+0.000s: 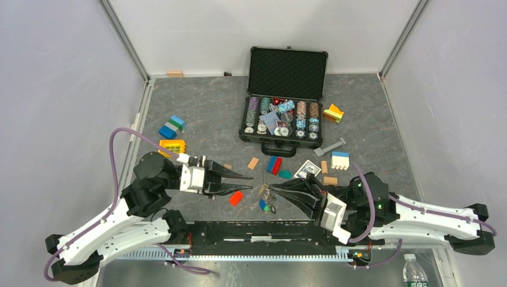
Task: Remove the keys from the keyring
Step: Remove the key from the keyring.
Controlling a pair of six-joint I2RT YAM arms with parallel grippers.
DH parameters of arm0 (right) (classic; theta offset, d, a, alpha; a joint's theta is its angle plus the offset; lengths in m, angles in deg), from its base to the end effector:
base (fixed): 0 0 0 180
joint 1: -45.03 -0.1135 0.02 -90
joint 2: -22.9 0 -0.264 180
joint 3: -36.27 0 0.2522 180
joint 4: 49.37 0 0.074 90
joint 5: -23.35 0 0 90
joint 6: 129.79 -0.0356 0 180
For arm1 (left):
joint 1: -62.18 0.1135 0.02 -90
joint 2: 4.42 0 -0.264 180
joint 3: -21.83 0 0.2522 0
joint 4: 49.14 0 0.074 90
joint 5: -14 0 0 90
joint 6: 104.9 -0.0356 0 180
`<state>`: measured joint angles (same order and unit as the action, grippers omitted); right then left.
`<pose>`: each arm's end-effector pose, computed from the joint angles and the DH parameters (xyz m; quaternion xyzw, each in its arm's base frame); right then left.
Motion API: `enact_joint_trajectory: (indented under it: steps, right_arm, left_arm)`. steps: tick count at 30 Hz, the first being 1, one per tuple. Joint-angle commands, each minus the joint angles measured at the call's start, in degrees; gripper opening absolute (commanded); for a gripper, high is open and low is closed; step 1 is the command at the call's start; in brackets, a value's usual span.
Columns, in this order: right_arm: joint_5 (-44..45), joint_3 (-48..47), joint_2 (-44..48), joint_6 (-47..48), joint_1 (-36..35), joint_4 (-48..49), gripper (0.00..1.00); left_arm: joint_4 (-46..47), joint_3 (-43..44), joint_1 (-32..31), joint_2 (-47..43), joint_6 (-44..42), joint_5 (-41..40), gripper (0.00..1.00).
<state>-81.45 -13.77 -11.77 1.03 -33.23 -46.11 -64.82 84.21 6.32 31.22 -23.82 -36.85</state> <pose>0.0214 0.1475 0.3652 -0.5517 0.2031 0.3297 0.7387 0.0546 -0.1205 0.4003 0.5392 0.3672 -0.4850 0.5823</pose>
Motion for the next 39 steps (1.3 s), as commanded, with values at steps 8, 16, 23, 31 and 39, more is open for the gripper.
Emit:
enact_joint_trajectory:
  steps: [8,16,23,31,39]
  right_arm:
    - [4.3,-1.6,-1.4,-5.5,0.0,8.7,0.0]
    - [7.6,3.5,-2.3,-11.8,0.0,20.5,0.0]
    - [5.7,5.2,-3.6,-15.8,0.0,25.9,0.0]
    - [6.3,9.6,-3.7,-20.0,0.0,36.3,0.0]
    - [6.3,10.5,-5.1,-21.4,0.0,40.2,0.0]
  left_arm:
    - [10.0,0.3,0.0,3.7,1.3,3.3,0.35]
    - [13.4,-1.0,0.0,4.2,3.1,4.8,0.35]
    - [14.8,-1.3,0.0,4.2,3.5,3.3,0.34]
    - [16.8,-2.2,0.0,4.5,4.9,4.1,0.3]
    - [19.2,-3.0,0.0,5.0,6.5,4.5,0.27]
